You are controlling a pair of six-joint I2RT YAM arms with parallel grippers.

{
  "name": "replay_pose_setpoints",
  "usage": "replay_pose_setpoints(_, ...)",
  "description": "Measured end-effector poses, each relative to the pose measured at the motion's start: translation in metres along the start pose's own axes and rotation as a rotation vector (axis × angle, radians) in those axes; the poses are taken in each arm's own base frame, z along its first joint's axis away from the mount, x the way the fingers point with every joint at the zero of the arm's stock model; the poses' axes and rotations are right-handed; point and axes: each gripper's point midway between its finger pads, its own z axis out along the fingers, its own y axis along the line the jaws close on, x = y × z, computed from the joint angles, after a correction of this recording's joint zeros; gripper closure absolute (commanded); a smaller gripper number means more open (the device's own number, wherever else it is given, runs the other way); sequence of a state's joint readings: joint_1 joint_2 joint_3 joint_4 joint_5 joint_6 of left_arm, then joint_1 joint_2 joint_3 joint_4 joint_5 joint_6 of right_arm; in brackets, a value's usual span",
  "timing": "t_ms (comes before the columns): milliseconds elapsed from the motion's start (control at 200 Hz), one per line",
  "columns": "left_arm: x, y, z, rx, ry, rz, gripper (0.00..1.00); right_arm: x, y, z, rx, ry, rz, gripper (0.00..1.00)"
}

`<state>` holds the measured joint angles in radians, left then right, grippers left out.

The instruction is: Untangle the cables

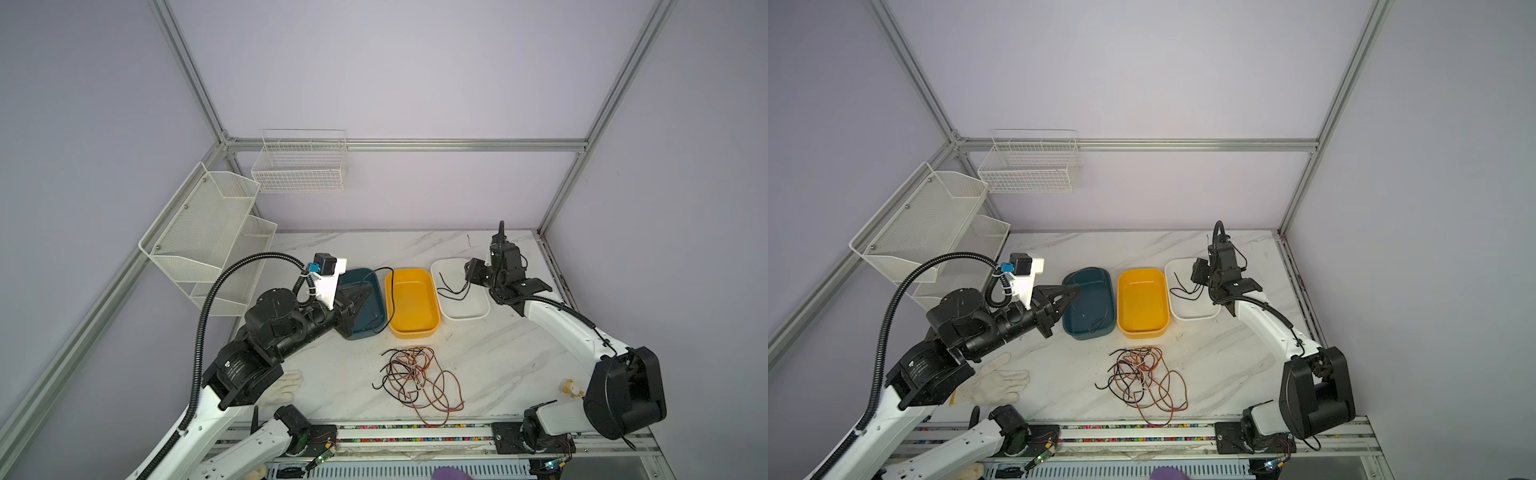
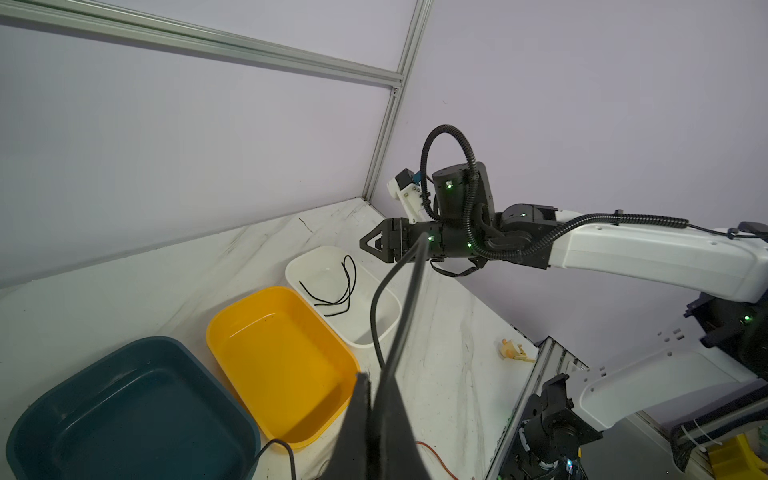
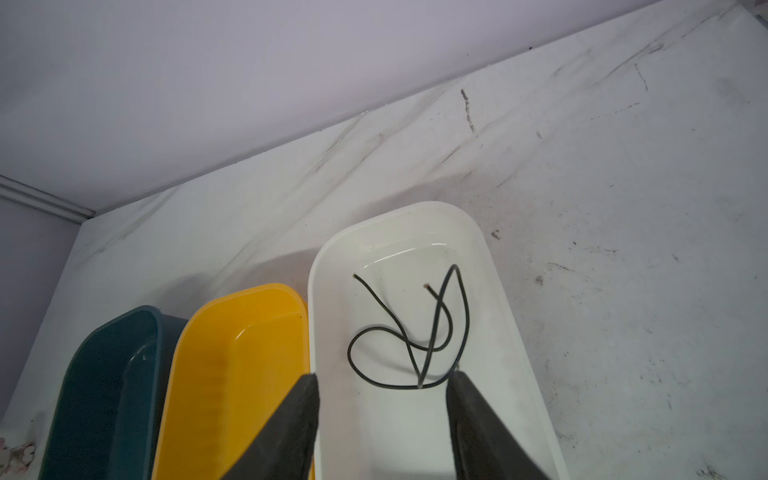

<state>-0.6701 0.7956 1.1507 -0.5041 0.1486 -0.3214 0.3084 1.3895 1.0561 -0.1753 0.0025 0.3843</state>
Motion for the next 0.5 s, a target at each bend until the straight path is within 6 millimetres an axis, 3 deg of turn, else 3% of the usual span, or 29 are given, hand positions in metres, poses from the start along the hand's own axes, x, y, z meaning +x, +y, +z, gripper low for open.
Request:
replay_pose_setpoints(130, 0.004, -0.001, 0.017, 0.016, 0.030, -0.004, 1.00, -0.014, 0.008, -0.026, -0.036, -0.051, -0.008, 0.33)
replay_pose_setpoints(270, 0.002, -0.003, 0.038, 0.038, 0.068, -0.009, 1.00, -0.033, 0.015, -0.072, -0.087, -0.153, -0.015, 0.22)
replay_pose_setpoints(500, -0.031, -0.019, 0.066, 0.106, 0.044, 0.009, 1.00, -0.040, 0.012, -0.128, -0.133, -0.281, 0.004, 0.10)
